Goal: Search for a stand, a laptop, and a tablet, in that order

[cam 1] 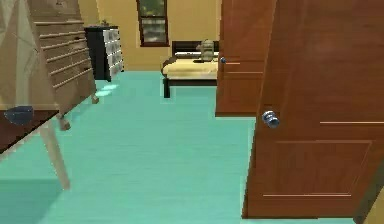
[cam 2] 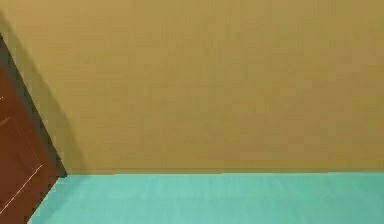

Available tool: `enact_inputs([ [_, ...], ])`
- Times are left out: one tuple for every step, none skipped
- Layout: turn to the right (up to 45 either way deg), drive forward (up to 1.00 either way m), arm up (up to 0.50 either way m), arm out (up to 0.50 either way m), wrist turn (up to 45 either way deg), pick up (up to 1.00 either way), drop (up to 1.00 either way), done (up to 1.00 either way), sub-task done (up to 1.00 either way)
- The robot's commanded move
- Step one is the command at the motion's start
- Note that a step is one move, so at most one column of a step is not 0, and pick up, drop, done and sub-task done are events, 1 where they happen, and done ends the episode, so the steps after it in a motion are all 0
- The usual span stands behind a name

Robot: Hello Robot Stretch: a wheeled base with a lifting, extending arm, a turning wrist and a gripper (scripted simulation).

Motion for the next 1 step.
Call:
enact_inputs([
  [-45.0,0.0,0.0,0.0,0.0,0.0,0.0,0.0,0.0],
])
